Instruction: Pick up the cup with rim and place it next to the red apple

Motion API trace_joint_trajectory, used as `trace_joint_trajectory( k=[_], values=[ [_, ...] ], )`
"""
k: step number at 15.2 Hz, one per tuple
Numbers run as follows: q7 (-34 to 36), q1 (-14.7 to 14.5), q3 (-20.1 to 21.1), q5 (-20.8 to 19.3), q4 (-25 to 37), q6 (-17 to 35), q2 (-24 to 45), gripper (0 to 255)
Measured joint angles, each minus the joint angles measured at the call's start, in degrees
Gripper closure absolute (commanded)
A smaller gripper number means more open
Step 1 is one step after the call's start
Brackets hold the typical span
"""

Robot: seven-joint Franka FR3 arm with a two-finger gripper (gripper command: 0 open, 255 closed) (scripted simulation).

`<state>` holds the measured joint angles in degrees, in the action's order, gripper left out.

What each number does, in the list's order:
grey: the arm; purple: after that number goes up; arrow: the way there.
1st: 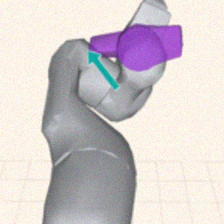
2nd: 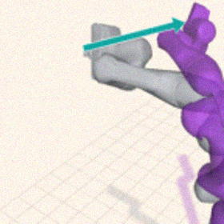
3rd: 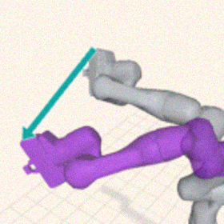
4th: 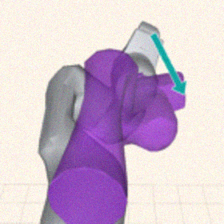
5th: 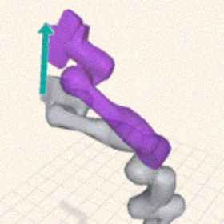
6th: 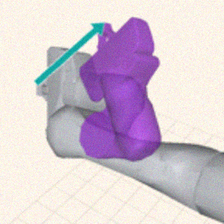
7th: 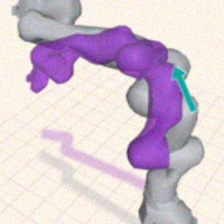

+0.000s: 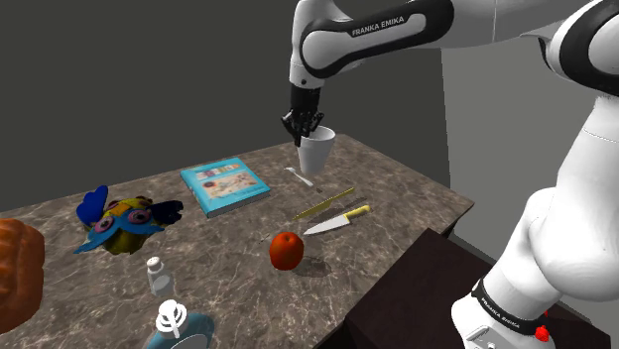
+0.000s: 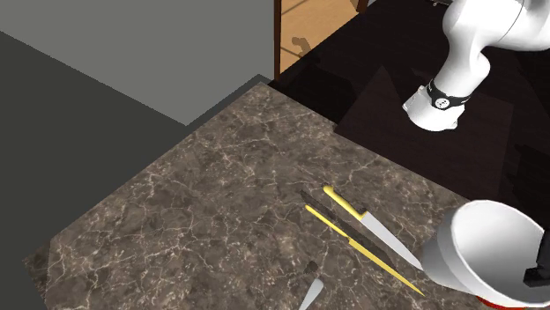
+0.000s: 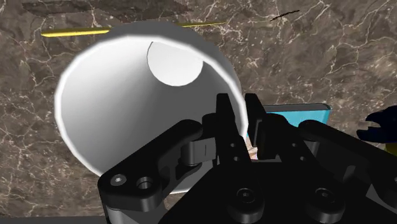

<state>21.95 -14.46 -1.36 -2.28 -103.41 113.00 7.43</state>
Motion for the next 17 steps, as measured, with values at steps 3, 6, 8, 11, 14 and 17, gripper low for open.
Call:
trace_joint_trajectory(
  k=[3, 6, 8, 11, 14, 17],
  values=[
    [3.55, -2.02, 1.47, -0.31, 3.76, -1.0, 2.91, 255],
    [7.15, -4.19, 2.83, -0.76, 7.23, -2.04, 5.48, 255],
    [9.42, -5.63, 3.63, -1.12, 10.14, -2.74, 7.81, 255],
    [12.55, -7.82, 4.64, -1.68, 16.79, -5.2, 12.14, 255],
    [15.69, -10.23, 5.52, -2.33, 22.8, -7.28, 16.3, 255],
    [18.22, -12.6, 6.11, -2.98, 32.21, -11.14, 21.98, 255]
  ],
)
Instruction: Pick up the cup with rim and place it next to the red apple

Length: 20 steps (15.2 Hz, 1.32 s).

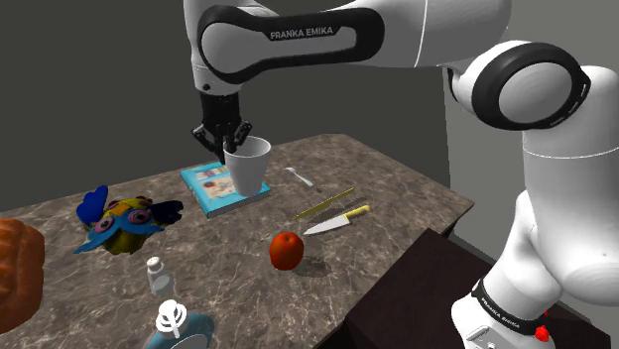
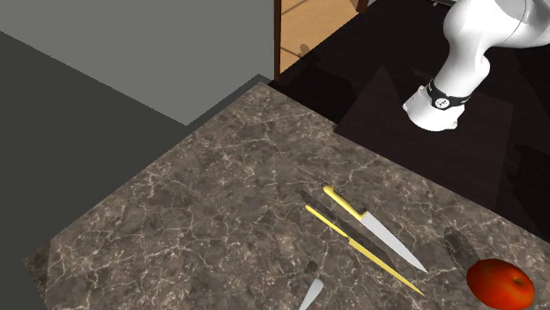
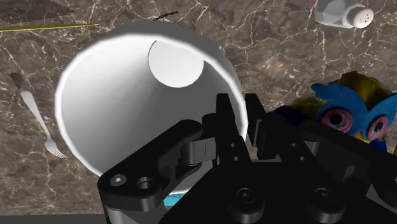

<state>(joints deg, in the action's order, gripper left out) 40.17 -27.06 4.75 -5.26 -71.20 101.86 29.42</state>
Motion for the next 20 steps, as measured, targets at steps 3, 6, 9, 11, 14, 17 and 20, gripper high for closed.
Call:
trace_joint_trajectory(
  k=[3, 6, 9, 11, 14, 17, 20],
  values=[
    [2.52, -2.83, 0.38, -0.74, 11.34, -4.29, 7.19, 255],
    [3.93, -4.57, 0.49, -1.13, 17.79, -6.36, 11.72, 255],
    [4.25, -4.65, 0.5, -1.18, 16.29, -4.61, 11.98, 255],
    [4.38, -4.55, 0.5, -1.2, 14.25, -2.85, 11.7, 255],
    [4.63, -4.48, 0.52, -1.23, 11.37, -0.26, 11.42, 255],
    [4.8, -4.37, 0.5, -1.28, 8.79, 2.18, 11.29, 255],
    [4.96, -4.3, 0.48, -1.34, 6.77, 4.3, 11.4, 255]
  ],
)
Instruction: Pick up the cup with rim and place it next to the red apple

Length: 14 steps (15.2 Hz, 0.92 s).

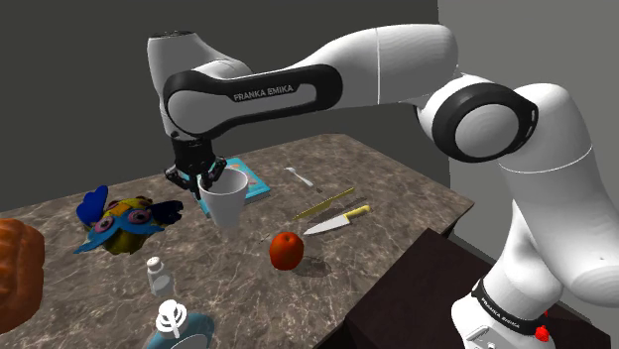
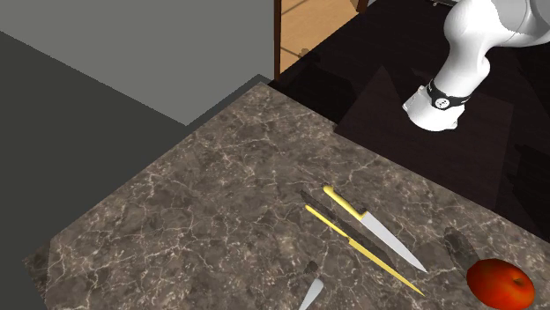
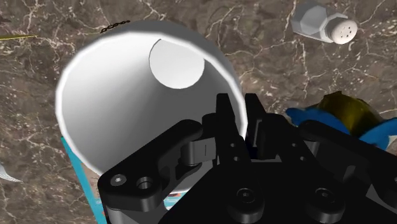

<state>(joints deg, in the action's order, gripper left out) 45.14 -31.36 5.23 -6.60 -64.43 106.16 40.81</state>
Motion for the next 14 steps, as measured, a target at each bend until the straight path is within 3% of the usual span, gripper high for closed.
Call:
trace_joint_trajectory(
  k=[14],
  values=[
    [0.74, 0.12, -0.21, -0.43, -6.66, 9.12, 2.49, 255]
  ],
)
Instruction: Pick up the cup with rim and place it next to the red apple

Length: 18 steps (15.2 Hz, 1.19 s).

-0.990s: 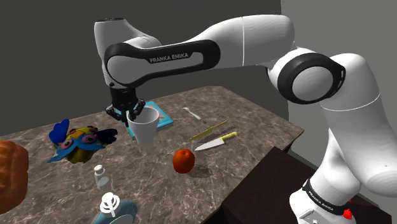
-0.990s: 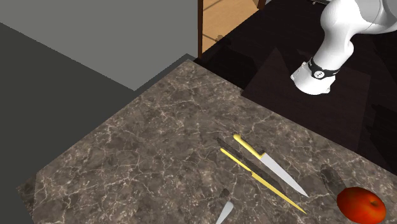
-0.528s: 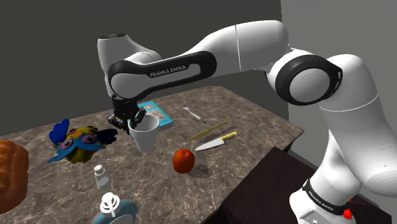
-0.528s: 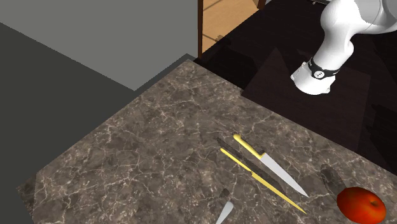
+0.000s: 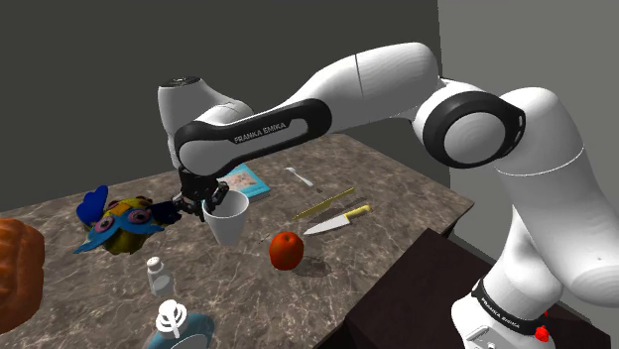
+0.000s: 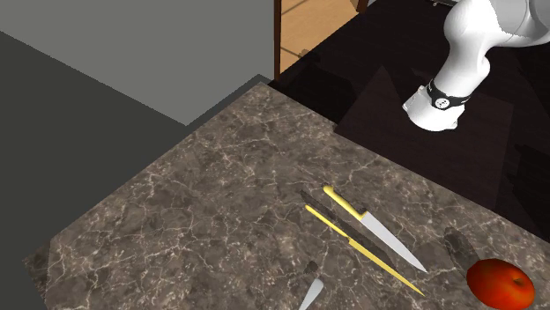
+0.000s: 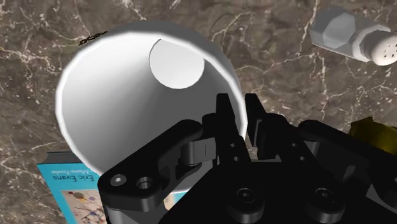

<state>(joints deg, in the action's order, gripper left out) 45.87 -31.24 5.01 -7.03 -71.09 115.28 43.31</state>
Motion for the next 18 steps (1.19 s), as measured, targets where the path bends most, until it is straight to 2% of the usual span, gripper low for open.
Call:
trace_joint_trajectory(
  k=[7, 13, 14, 18],
  values=[
    [0.24, 0.06, -0.19, -0.26, -1.83, 4.11, 2.29, 255],
    [0.31, 0.01, -0.22, -0.3, -1.75, 4.55, 2.79, 255],
    [0.31, 0.01, -0.22, -0.3, -1.75, 4.56, 2.8, 0],
    [0.32, 0.0, -0.22, -0.31, -1.73, 4.56, 2.79, 0]
  ],
)
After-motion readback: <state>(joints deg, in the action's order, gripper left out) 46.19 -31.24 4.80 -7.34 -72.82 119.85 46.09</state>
